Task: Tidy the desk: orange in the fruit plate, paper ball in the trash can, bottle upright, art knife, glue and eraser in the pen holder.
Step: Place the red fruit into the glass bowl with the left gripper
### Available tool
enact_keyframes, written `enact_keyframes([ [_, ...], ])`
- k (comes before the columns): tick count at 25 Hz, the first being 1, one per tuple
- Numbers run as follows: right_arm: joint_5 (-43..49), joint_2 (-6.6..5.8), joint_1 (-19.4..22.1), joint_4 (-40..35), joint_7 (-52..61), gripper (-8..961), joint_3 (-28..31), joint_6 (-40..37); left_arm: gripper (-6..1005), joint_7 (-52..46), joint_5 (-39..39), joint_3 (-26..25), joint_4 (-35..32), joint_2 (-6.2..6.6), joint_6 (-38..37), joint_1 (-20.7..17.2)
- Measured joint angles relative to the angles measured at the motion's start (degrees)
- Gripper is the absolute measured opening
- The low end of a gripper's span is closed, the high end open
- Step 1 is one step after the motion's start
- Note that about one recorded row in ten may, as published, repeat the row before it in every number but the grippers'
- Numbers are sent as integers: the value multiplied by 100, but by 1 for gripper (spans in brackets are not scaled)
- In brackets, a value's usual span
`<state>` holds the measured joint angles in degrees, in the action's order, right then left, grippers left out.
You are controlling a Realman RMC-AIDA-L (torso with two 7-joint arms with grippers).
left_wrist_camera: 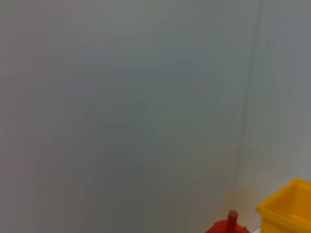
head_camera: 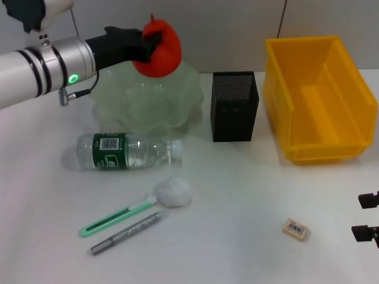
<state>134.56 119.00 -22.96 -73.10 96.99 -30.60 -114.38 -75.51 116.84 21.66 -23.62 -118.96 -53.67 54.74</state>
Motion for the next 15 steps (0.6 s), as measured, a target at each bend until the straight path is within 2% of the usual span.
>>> enact_keyframes([
  [5,3,0,7,4,-1,724,-2,4,74,-42,-479,459,81,-13,604,-47],
  [10,7,0,8,7,-4,722,-5,4,175,-43,-625,835,136,-13,945,-71],
  [15,9,0,-35,7,-5,720,-7,4,282,-40,-645,908,136,-13,997,-66],
])
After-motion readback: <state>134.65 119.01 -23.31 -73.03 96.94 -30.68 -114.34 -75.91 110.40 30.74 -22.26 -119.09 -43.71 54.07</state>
